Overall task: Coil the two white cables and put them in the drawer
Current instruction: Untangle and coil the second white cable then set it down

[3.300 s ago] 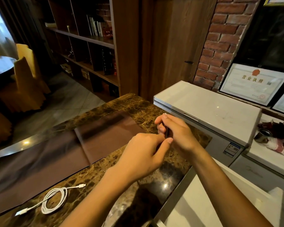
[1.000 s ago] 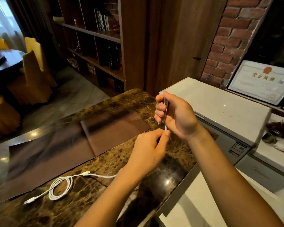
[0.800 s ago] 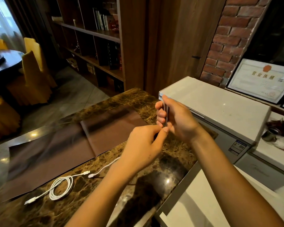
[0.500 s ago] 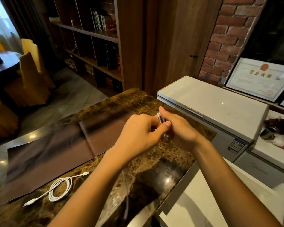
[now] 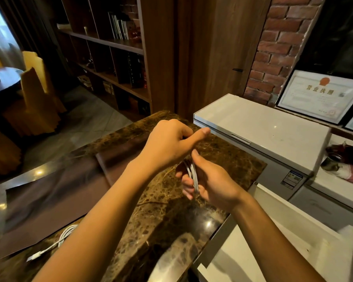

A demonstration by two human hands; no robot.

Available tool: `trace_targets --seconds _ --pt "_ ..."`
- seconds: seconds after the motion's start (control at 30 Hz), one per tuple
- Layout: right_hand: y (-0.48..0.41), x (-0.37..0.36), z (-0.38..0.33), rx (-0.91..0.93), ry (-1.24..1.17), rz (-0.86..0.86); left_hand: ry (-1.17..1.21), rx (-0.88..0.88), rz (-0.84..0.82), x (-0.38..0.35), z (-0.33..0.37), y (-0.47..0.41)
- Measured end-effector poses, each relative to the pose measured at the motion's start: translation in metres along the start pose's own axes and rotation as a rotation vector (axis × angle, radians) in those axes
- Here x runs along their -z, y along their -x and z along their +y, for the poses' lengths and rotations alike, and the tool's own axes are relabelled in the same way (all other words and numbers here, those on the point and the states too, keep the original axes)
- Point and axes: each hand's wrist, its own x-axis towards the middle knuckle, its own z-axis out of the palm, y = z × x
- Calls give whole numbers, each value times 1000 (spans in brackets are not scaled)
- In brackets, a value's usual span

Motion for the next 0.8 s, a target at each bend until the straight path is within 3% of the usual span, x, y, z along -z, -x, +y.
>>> trace_targets --seconds 0.27,0.57,0.8 --pt "6 -17 -4 79 15 -12 271 79 47 -11 -13 1" --pt "8 -16 4 87 -115 21 244 35 140 -9 -25 12" --pt "5 -20 3 93 -118 20 486 215 86 -33 -43 30"
